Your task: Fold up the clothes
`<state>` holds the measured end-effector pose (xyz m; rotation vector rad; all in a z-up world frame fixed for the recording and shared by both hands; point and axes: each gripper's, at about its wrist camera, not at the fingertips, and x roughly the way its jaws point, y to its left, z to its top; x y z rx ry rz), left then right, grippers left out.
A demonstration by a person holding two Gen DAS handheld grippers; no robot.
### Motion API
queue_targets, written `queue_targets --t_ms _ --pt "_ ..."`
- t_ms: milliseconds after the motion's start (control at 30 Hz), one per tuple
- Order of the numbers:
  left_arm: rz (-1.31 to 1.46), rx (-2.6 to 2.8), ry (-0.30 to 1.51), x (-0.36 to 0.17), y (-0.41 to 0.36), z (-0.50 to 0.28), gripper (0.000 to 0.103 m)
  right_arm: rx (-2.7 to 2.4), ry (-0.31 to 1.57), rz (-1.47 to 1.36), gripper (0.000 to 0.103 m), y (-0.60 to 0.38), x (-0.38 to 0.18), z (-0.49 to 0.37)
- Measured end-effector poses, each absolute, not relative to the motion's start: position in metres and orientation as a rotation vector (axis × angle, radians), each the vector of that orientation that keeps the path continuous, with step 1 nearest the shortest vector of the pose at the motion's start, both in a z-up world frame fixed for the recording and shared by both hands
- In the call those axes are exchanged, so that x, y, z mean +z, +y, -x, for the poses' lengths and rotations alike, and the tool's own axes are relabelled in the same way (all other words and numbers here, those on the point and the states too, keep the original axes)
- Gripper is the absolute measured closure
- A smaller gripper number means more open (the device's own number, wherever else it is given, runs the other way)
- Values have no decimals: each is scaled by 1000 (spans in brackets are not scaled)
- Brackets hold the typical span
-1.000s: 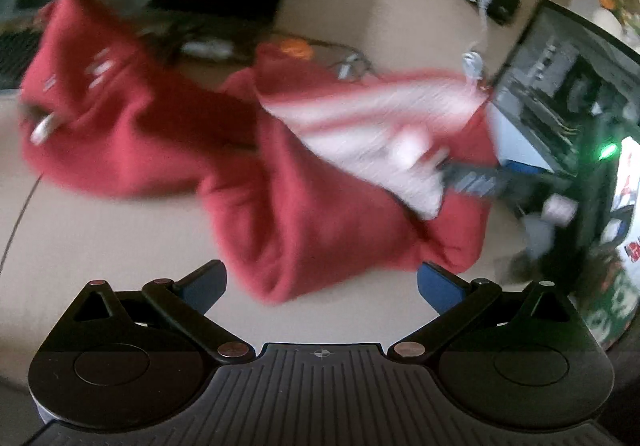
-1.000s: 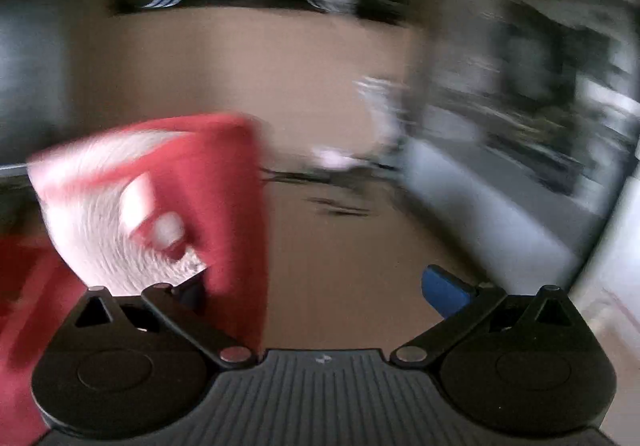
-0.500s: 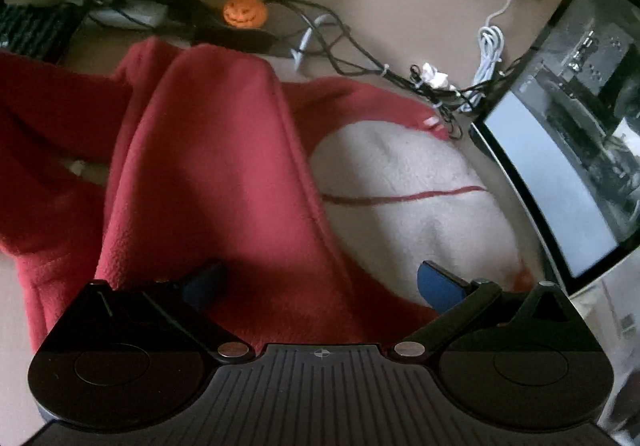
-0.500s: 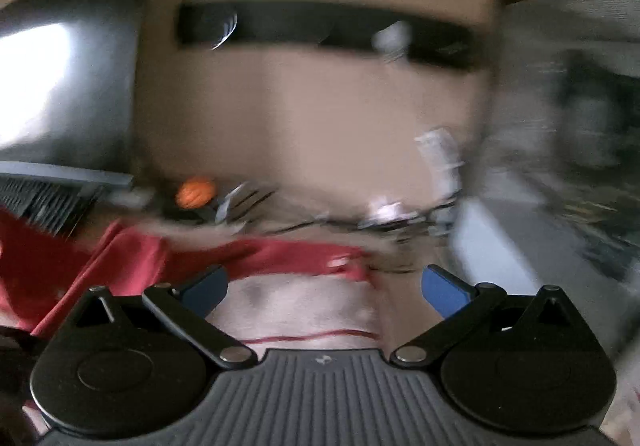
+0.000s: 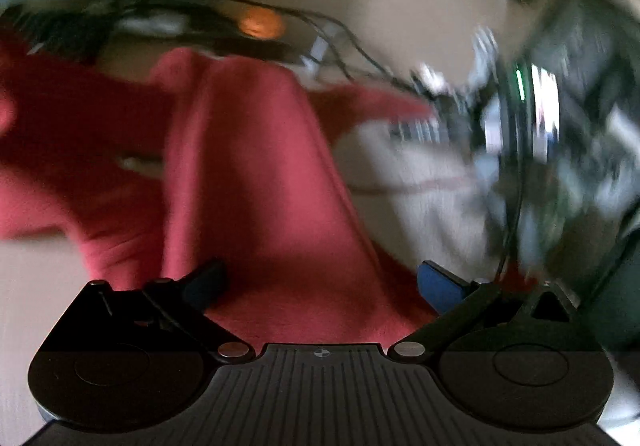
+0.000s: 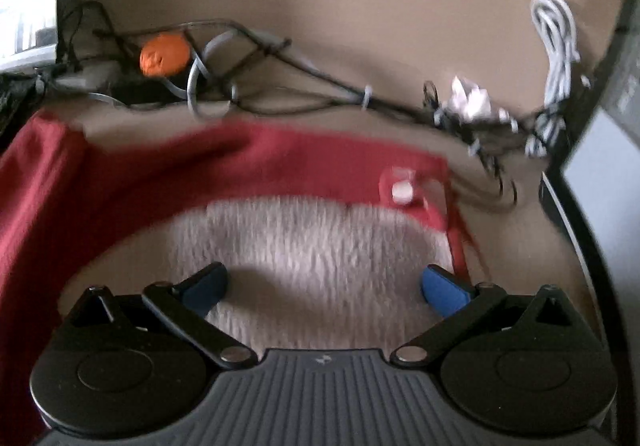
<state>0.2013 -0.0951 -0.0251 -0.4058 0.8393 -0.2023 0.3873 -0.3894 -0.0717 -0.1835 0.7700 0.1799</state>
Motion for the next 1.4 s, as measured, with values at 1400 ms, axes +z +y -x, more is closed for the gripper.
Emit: queue_targets --t_ms 1400 --pt "-457 62 728 -10 -119 -178 0 396 742 235 0 -361 -2 -262"
